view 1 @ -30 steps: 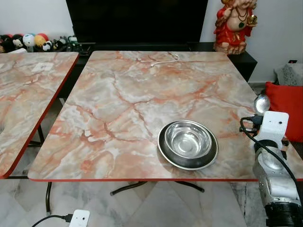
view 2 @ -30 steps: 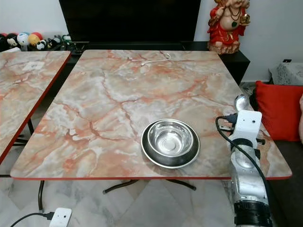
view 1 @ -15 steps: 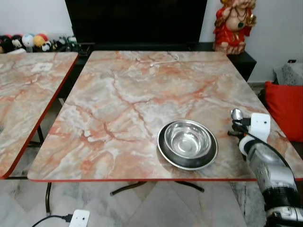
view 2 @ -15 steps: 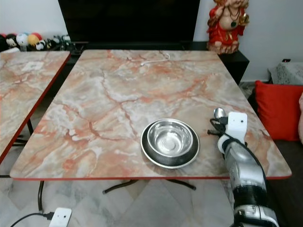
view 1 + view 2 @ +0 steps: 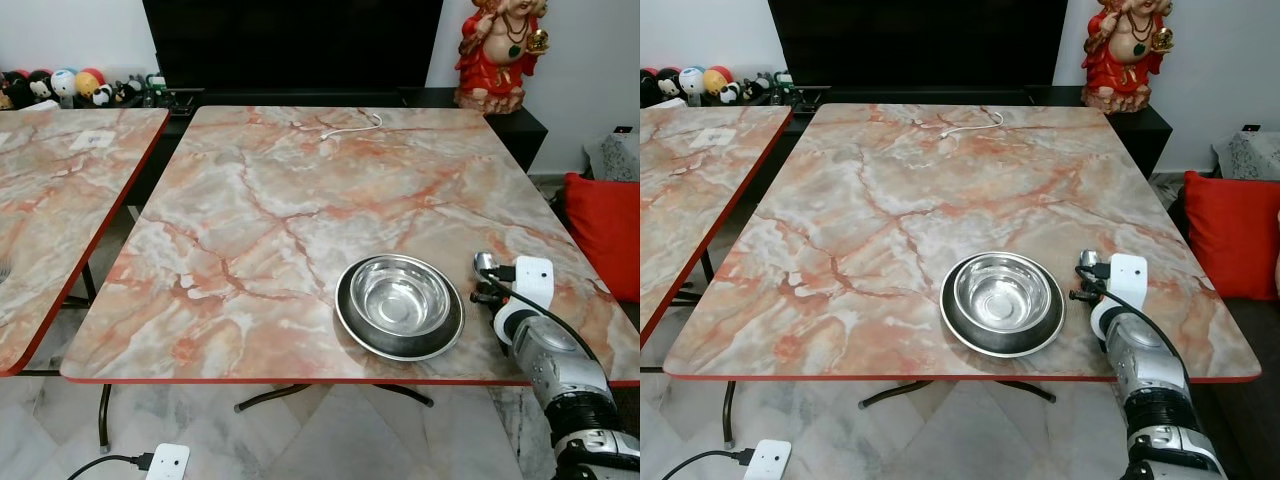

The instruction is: Setting the table

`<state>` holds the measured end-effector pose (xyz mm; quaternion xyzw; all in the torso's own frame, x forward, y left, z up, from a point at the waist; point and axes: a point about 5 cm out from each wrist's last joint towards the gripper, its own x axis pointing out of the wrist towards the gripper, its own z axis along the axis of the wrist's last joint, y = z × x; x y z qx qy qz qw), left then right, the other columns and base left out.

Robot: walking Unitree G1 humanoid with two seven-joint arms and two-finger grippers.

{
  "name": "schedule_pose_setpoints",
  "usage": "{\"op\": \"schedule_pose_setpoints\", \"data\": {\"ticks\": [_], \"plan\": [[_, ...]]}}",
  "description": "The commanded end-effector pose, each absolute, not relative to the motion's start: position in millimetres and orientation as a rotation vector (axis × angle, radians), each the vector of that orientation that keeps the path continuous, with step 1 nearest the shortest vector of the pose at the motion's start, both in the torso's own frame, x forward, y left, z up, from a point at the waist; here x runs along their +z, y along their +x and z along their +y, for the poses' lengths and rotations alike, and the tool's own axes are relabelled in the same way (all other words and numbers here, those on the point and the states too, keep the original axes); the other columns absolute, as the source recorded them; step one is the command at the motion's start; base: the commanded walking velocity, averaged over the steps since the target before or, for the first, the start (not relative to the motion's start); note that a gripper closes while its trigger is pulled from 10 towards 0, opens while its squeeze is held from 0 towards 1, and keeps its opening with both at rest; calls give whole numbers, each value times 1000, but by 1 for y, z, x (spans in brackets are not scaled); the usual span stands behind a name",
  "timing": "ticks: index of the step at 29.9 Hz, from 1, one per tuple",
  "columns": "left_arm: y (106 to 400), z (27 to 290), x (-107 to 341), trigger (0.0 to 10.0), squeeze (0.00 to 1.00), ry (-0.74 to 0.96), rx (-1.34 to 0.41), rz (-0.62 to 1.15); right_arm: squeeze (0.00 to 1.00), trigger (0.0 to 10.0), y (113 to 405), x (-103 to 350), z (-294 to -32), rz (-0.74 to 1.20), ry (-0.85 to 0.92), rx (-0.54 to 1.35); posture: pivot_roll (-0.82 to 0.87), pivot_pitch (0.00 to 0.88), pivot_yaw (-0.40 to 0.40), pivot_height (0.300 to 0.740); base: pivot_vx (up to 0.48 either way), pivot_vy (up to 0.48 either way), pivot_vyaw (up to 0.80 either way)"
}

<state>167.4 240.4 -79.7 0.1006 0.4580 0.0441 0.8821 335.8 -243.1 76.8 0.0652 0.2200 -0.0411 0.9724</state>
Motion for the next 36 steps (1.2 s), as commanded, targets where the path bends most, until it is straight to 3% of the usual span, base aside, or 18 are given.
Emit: {"op": "schedule_pose_setpoints", "data": {"ticks": [1, 20, 21, 22, 30, 31, 34, 35, 36], "plan": [[163, 244, -81, 10000, 0, 207, 104, 972, 0, 10000, 341, 82, -240, 422, 131, -70, 18, 31, 3, 740, 0, 0, 0], [163, 244, -81, 10000, 0, 211, 107, 971, 0, 10000, 346, 77, -227, 414, 164, -50, 19, 36, 7, 740, 0, 0, 0], [163, 244, -81, 10000, 0, 210, 107, 971, 8, 10000, 346, 77, -226, 413, 166, -48, 24, 36, 6, 740, 0, 0, 0], [163, 244, -81, 10000, 0, 210, 108, 971, 110, 10000, 347, 77, -225, 413, 166, -48, 24, 36, 6, 740, 0, 0, 0], [163, 244, -81, 10000, 0, 209, 110, 971, 122, 10000, 349, 78, -224, 408, 173, -53, 26, 36, 6, 740, 0, 0, 0], [163, 244, -81, 10000, 0, 208, 111, 971, 286, 10000, 349, 78, -224, 407, 173, -57, 26, 35, 6, 740, 0, 0, 0], [163, 244, -81, 10000, 0, 208, 111, 971, 333, 10000, 349, 79, -226, 405, 175, -64, 25, 35, 6, 740, 0, 0, 0], [163, 244, -81, 10000, 0, 209, 110, 971, 553, 10000, 349, 79, -227, 405, 176, -66, 25, 36, 7, 740, 0, 0, 0], [163, 244, -81, 10000, 0, 209, 111, 971, 545, 10000, 349, 79, -227, 405, 175, -66, 25, 36, 7, 740, 0, 0, 0]]}}
